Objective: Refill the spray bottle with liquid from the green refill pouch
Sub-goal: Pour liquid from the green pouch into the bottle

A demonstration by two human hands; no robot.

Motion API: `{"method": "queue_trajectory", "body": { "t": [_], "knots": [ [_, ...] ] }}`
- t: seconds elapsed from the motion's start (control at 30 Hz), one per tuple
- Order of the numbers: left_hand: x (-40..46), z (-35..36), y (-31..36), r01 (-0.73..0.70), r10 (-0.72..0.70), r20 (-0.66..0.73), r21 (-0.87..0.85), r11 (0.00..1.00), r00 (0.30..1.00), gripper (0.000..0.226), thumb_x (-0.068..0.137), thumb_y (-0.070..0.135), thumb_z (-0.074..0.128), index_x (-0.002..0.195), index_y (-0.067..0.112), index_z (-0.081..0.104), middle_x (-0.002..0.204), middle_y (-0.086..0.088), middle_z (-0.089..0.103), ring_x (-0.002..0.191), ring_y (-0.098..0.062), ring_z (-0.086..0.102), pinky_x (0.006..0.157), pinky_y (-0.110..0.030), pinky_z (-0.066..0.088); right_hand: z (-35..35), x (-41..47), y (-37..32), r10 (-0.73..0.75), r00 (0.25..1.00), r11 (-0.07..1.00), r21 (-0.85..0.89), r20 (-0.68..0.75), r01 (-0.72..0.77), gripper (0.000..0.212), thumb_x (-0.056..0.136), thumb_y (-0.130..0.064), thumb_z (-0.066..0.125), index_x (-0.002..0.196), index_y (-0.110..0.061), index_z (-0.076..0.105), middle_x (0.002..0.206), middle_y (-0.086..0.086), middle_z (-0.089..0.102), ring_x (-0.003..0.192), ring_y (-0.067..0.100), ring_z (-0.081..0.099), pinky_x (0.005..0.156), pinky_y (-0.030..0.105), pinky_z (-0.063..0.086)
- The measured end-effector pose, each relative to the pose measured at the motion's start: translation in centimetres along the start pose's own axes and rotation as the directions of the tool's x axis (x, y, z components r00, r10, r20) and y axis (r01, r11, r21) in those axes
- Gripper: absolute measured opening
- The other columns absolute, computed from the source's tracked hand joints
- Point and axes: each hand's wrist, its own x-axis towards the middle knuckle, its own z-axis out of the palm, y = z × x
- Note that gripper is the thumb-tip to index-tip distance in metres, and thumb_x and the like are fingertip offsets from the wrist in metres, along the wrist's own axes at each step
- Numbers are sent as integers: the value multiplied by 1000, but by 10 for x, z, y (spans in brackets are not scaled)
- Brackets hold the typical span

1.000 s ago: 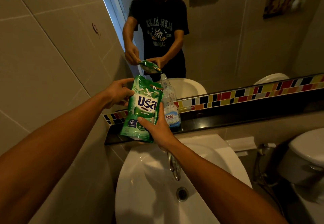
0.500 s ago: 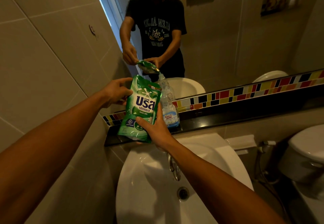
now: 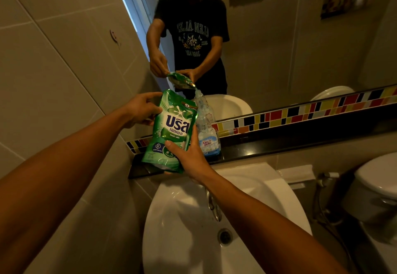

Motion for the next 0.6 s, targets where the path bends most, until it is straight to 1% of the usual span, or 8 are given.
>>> {"method": "queue_trajectory", "body": {
  "t": [0.1,0.17,0.2,0.23,0.37,0.43,0.5,0.6],
  "knots": [
    [1,-1,1,-3,3,9,11,1000,1000,64,95,5,60,150,30,39,83,-5,66,74,-17,60,62,-34,54,1,0,1,-5,1000,1000,11,-4,5,89,91,-15,81,156,-42,27,143,3,63,125,19,67,96,39,63],
    [2,-2,1,-1,0,15,20,1000,1000,64,95,5,60,150,31,39,89,-7,68,76,-18,61,64,-35,55,1,0,-1,-12,1000,1000,6,-6,12,83,91,-14,81,148,-46,30,142,3,64,122,16,68,89,31,63],
    [2,-3,2,2,-3,18,24,1000,1000,64,95,5,60,150,31,39,93,-8,69,78,-18,62,66,-35,56,1,-1,-1,-15,1000,1000,4,-5,15,82,91,-14,81,147,-47,30,142,3,64,122,15,68,87,29,63],
    [3,-3,2,6,-6,20,25,1000,1000,64,95,6,60,149,32,40,98,-10,70,80,-19,63,67,-36,56,1,0,-2,-15,1000,1000,6,-6,15,83,91,-14,80,147,-47,29,142,3,64,123,16,68,88,30,63],
    [4,-5,4,8,-9,28,31,999,1000,64,94,6,61,149,33,40,109,-16,71,88,-24,65,74,-40,58,3,1,-1,-9,1000,1000,17,-13,9,88,91,-17,82,155,-41,27,143,3,63,126,21,67,99,46,61],
    [3,-5,5,6,-7,36,36,999,999,64,95,6,60,149,33,39,112,-18,70,91,-25,64,77,-41,57,4,1,0,-4,1000,1000,20,-19,5,88,90,-18,82,155,-42,28,143,3,64,127,22,67,101,51,59],
    [2,-5,6,4,-5,41,39,999,999,63,95,7,60,148,33,39,112,-17,70,90,-24,64,76,-39,57,6,1,0,-5,1000,1000,24,-26,6,86,90,-16,82,151,-45,28,143,4,64,127,23,67,102,52,59],
    [1,-6,7,5,-7,42,39,999,999,63,95,6,60,148,33,39,107,-15,70,87,-22,63,72,-36,57,6,1,0,-4,1000,1000,25,-26,4,88,91,-16,81,154,-43,26,143,4,64,127,23,67,102,50,59]
  ]
}}
